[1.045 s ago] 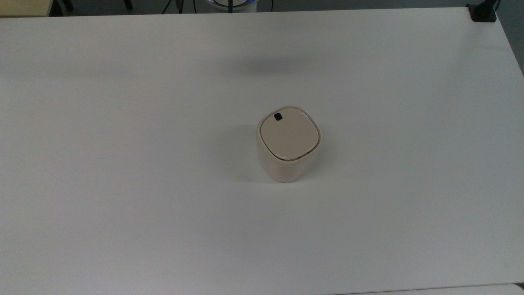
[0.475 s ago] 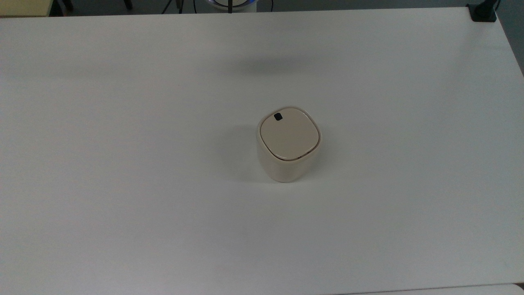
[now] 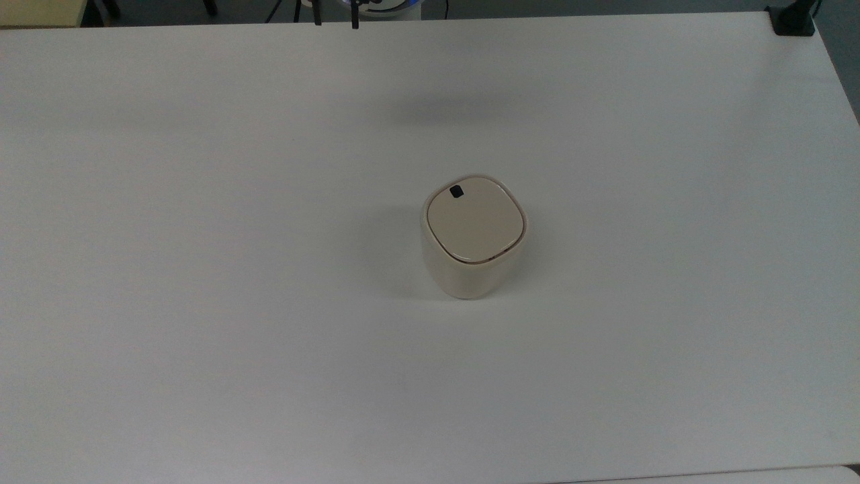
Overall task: Open the trash bin
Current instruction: 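Move the gripper over the cream bin's lid toward its dark button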
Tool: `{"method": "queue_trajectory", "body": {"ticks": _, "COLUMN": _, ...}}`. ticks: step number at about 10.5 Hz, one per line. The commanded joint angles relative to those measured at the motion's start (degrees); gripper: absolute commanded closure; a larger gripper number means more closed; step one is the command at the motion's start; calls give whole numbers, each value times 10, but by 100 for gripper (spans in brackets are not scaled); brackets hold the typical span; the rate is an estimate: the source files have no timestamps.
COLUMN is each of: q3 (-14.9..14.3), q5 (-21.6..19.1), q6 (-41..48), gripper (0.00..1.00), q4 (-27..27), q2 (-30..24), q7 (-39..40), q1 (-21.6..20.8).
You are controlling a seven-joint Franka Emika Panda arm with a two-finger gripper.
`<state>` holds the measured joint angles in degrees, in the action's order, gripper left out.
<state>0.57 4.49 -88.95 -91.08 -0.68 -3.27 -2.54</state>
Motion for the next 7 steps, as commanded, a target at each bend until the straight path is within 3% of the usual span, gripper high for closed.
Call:
{"method": "queue_trajectory", "body": {"ticks": 1, "q3": -2, "q5": 4, "q6": -10, "gripper": 100, "q4": -5, "q2": 0, "q7": -2, "q1": -6}}
{"method": "queue_trajectory", "body": {"ticks": 5, "q3": -1, "q5": -2, "q6": -75, "gripper": 100, "q4": -3, "q2": 32, "q7": 37, "q1": -17}}
{"method": "queue_trajectory", "body": {"ticks": 7, "q3": -1, "q5": -13, "q6": -125, "gripper": 100, "q4": -4, "q2": 67, "q7": 47, "q1": -44}}
